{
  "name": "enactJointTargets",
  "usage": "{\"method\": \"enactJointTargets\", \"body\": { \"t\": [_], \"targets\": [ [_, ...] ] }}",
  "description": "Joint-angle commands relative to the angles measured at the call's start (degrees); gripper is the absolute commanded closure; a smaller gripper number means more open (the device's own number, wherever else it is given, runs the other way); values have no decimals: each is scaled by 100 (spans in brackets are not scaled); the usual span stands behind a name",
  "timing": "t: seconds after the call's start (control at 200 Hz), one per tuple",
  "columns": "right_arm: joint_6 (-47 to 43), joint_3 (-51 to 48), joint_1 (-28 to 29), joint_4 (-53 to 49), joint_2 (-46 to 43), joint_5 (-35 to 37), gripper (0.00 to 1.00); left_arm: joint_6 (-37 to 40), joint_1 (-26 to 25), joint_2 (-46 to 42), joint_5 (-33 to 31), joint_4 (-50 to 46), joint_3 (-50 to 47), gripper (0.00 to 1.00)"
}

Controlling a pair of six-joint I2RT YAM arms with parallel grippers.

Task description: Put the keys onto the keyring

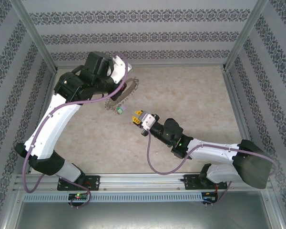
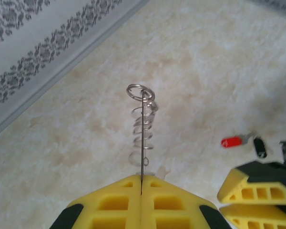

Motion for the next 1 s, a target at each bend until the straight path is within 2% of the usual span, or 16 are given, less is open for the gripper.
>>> {"method": "enactJointTargets", "body": {
  "t": [0.0,0.105,0.28,0.4,0.999],
  "targets": [
    [108,-125,66,236,-222,97,79,-88,15,-242,944,455,-284,100],
    [76,-158,66,165,-310,-44,79,-94,14,-365,918,452,-331,100],
    [87,-150,66,181,-336,-408,81,73,17,-458,1471,266,-281,100],
    [22,-150,73,181,-374,-642,81,189,18,-552,1597,230,-297,100],
    [-246,213,250,294,-82,-525,82,506,15,-708,1845,212,-351,100]
  ]
}}
